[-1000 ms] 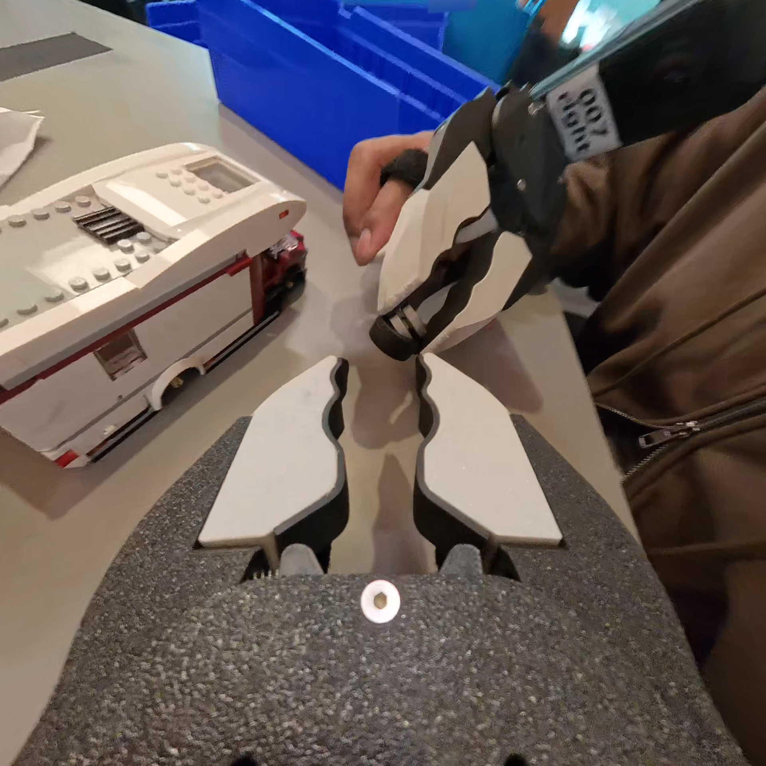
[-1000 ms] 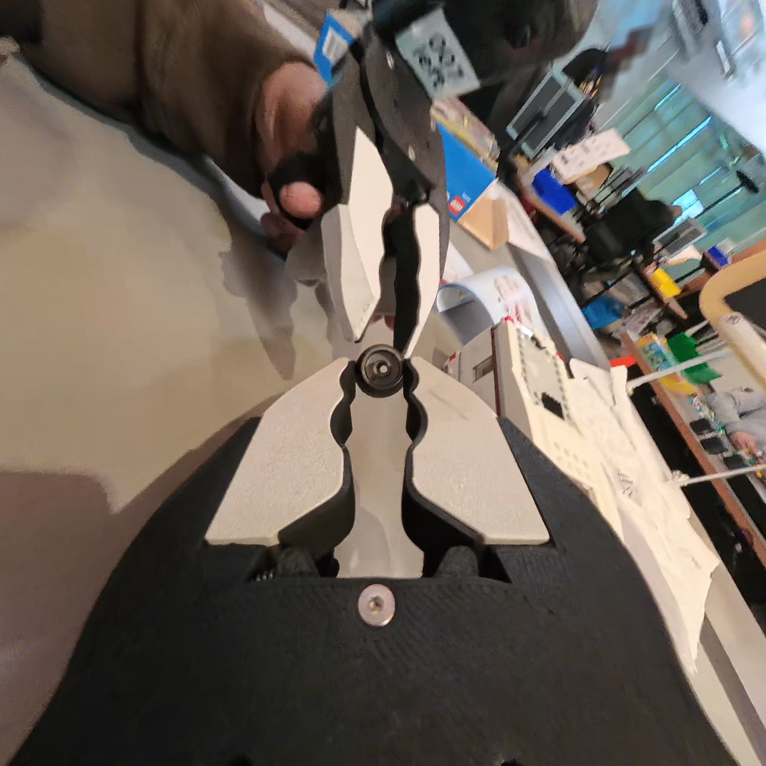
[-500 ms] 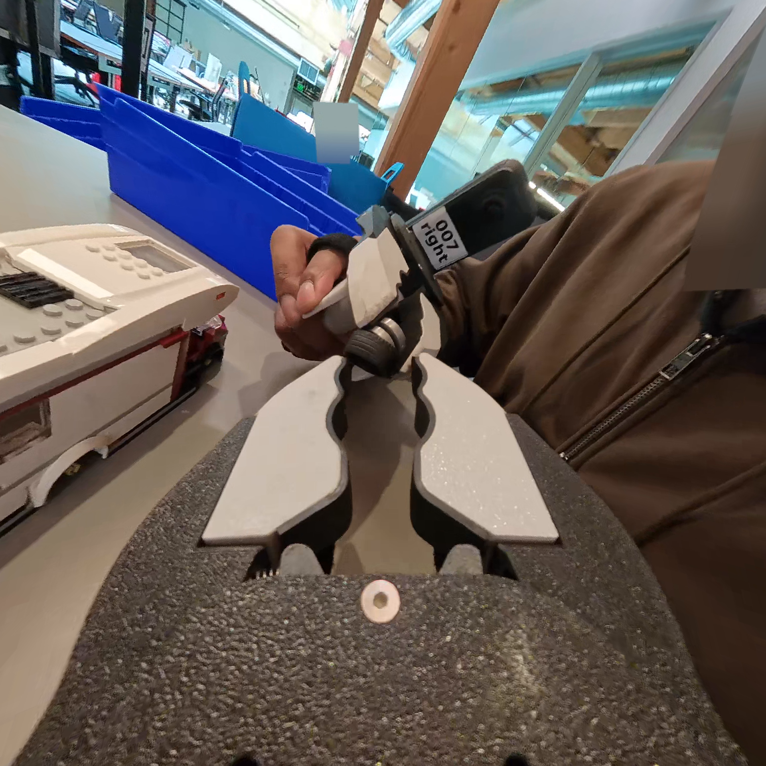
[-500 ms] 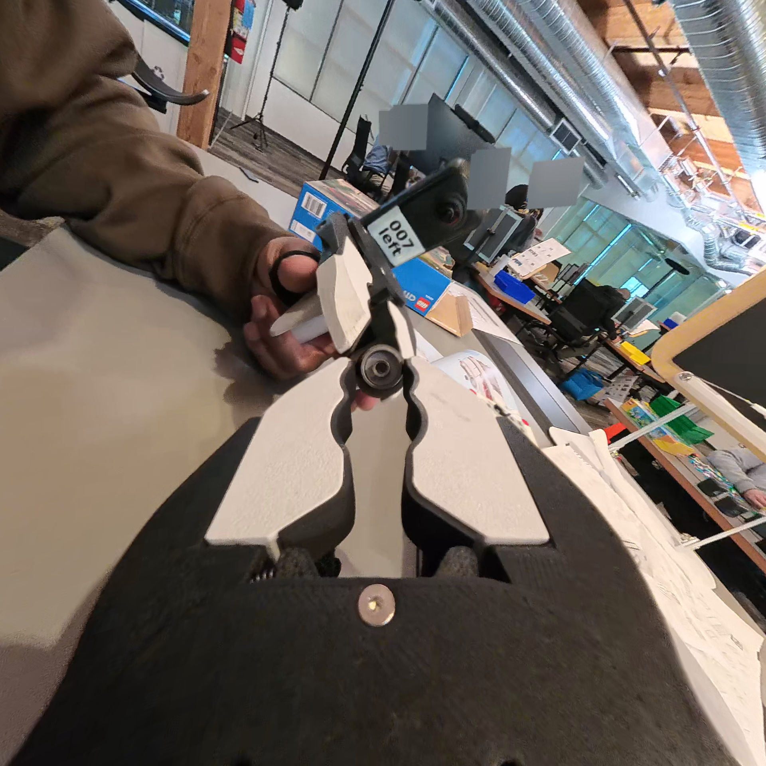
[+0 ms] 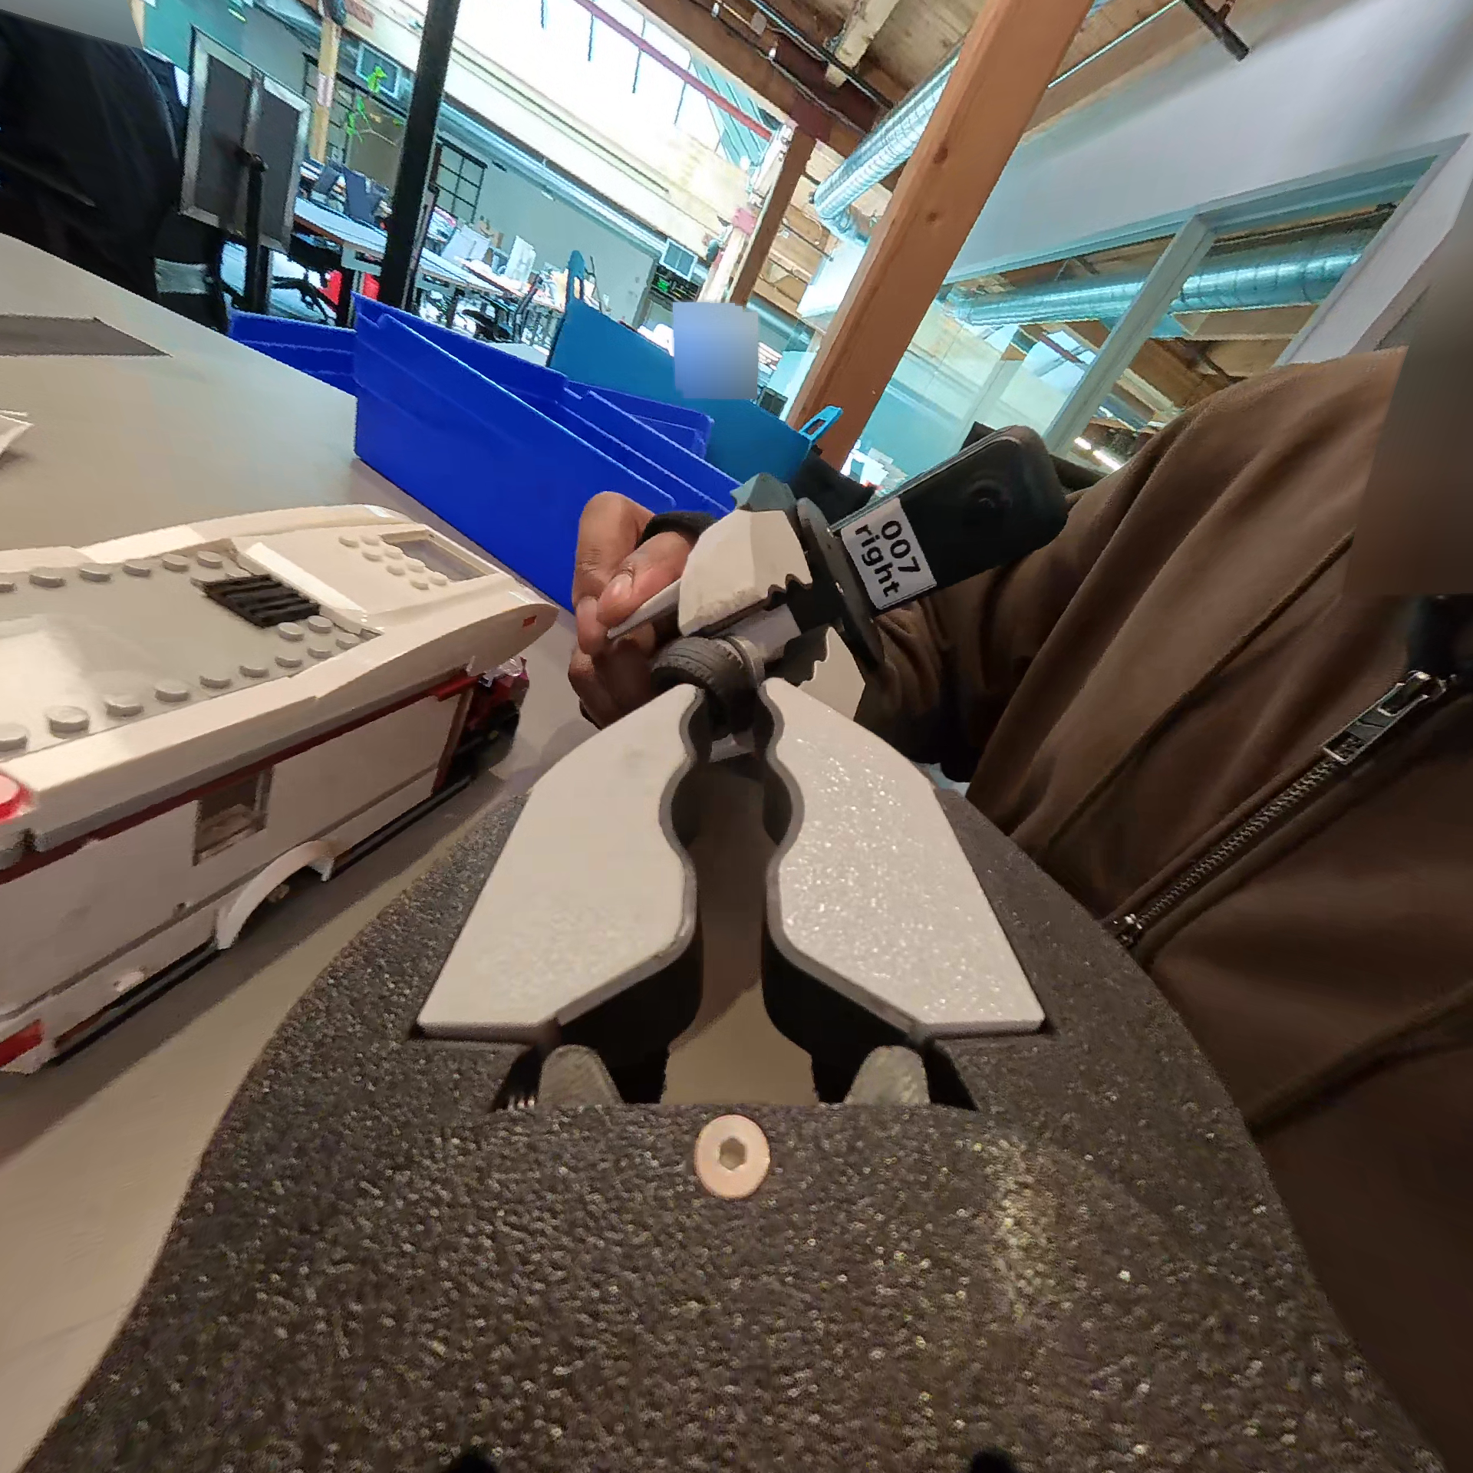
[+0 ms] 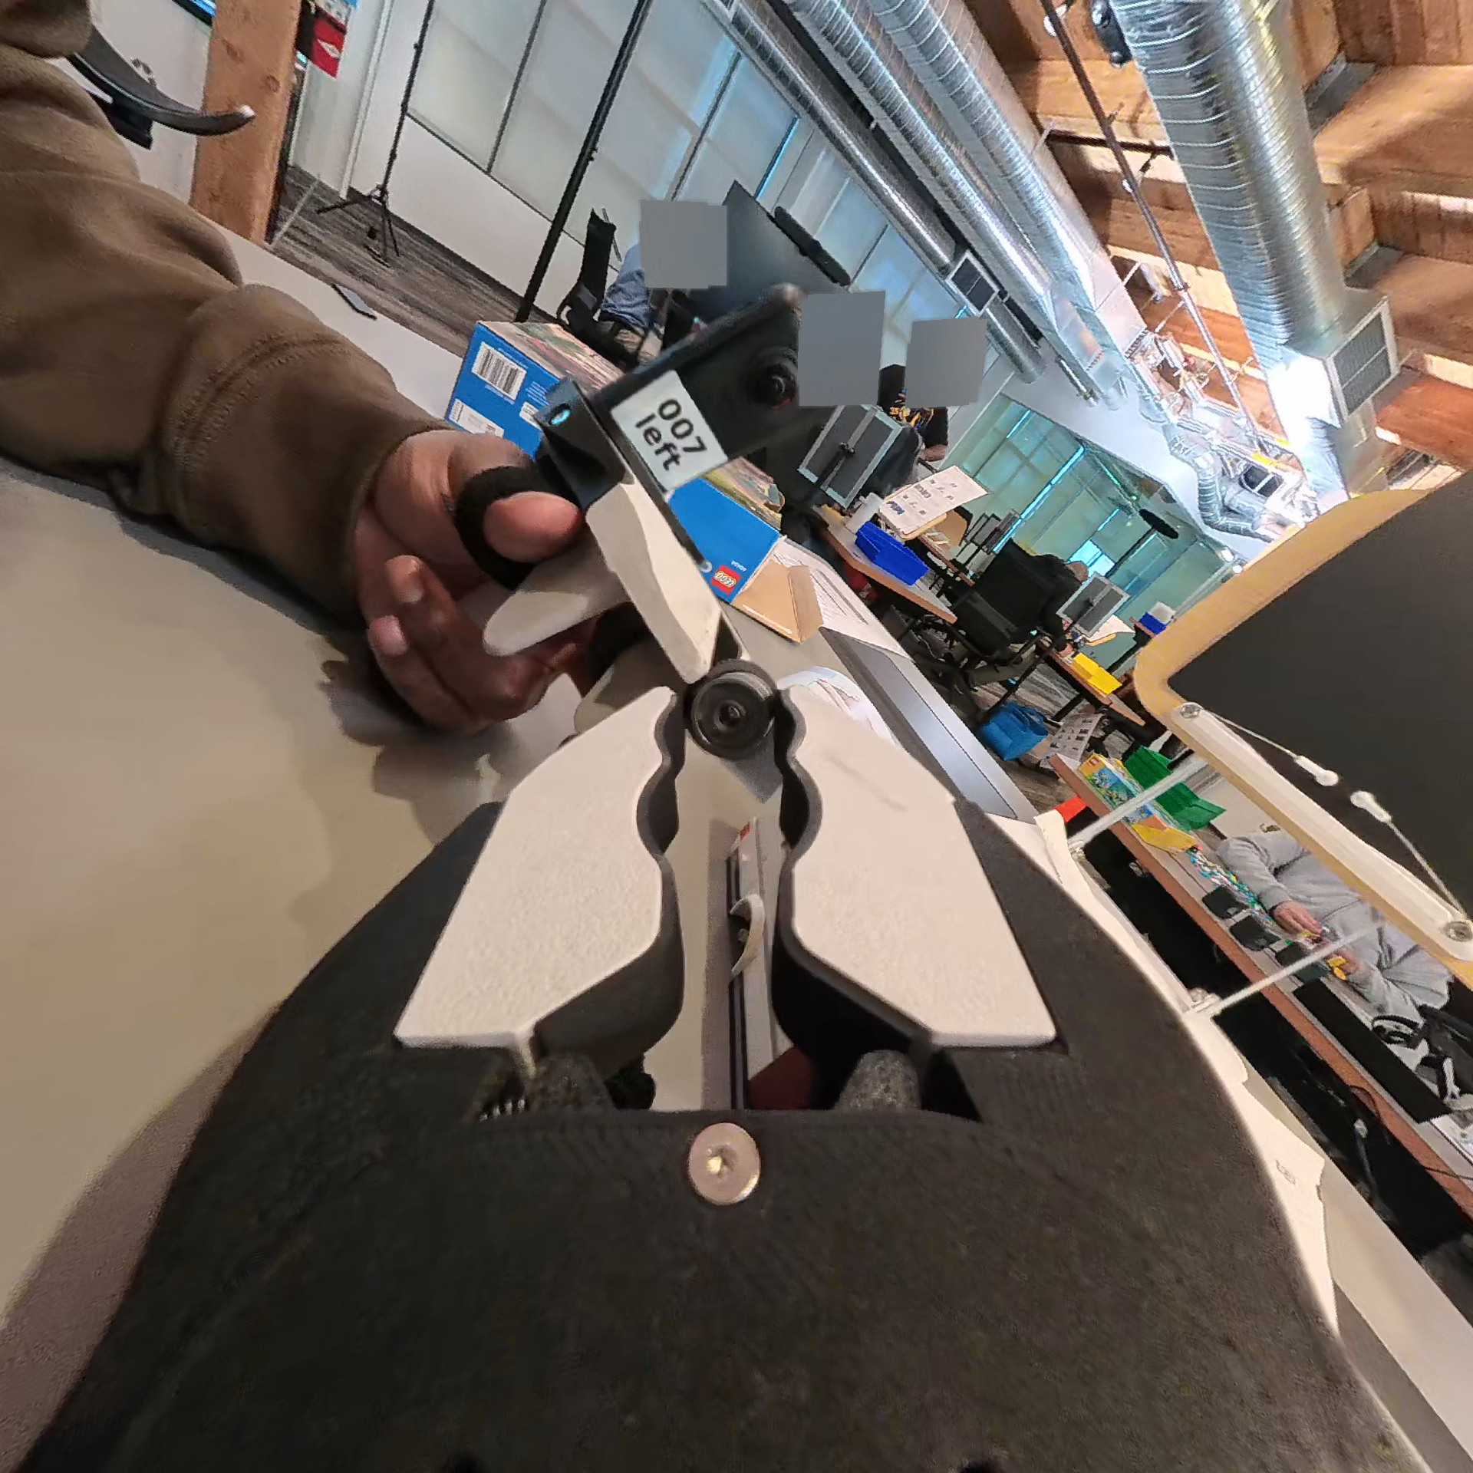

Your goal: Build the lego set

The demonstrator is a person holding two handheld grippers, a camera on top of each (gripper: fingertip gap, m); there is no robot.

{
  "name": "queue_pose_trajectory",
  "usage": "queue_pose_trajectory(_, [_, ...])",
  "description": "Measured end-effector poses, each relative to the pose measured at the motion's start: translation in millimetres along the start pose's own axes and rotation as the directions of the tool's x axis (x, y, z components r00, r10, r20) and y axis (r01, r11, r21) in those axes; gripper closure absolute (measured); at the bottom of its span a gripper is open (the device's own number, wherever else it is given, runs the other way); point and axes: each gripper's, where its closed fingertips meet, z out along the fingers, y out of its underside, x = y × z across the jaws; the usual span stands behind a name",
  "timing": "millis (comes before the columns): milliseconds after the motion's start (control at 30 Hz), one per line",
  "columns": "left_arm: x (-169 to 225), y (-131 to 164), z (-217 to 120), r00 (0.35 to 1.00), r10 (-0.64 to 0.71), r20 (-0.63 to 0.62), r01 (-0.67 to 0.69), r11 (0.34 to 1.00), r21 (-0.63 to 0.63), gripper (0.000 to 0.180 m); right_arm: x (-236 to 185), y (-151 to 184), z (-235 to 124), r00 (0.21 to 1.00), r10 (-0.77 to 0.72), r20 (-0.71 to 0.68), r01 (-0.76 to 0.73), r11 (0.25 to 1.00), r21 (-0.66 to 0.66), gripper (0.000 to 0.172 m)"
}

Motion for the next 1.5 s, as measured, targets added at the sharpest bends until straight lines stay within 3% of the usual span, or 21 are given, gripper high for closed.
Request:
queue_pose_trajectory(33, [-2, -2, -2, 1.000, 0.011, 0.014, -0.011, 1.000, 0.005, 0.170, 1, 0, 2, 1.000, -0.003, -0.008, 0.003, 1.000, 0.001, 0.151])
queue_pose_trajectory(367, [-15, -13, -16, 0.996, 0.051, 0.074, -0.055, 0.998, 0.044, 0.171, 13, 2, 20, 0.984, -0.121, -0.129, 0.120, 0.993, -0.019, 0.151])
queue_pose_trajectory(667, [-15, -12, -21, 0.991, 0.091, 0.101, -0.094, 0.995, 0.026, 0.175, 13, 17, 7, 0.988, -0.092, -0.125, 0.081, 0.992, -0.093, 0.154])
queue_pose_trajectory(867, [-10, 9, -16, 0.968, 0.218, 0.123, -0.199, 0.968, -0.150, 0.176, -25, 39, 5, 0.995, -0.004, 0.101, 0.027, 0.975, -0.220, 0.154])
queue_pose_trajectory(1033, [-25, 22, -27, 0.922, 0.328, 0.203, -0.260, 0.917, -0.301, 0.176, -42, 64, 3, 0.974, 0.070, 0.214, 0.023, 0.914, -0.406, 0.154])
queue_pose_trajectory(1167, [-25, 31, -25, 0.926, 0.331, 0.183, -0.251, 0.899, -0.359, 0.176, -59, 79, -6, 0.934, 0.158, 0.319, 0.039, 0.845, -0.533, 0.154])
queue_pose_trajectory(1333, [-22, 41, -23, 0.927, 0.345, 0.150, -0.258, 0.874, -0.412, 0.176, -68, 81, -10, 0.897, 0.260, 0.358, -0.019, 0.830, -0.558, 0.153])
queue_pose_trajectory(1500, [-21, 42, -23, 0.934, 0.329, 0.140, -0.247, 0.877, -0.412, 0.176, -65, 83, -12, 0.893, 0.272, 0.359, -0.028, 0.829, -0.559, 0.148])
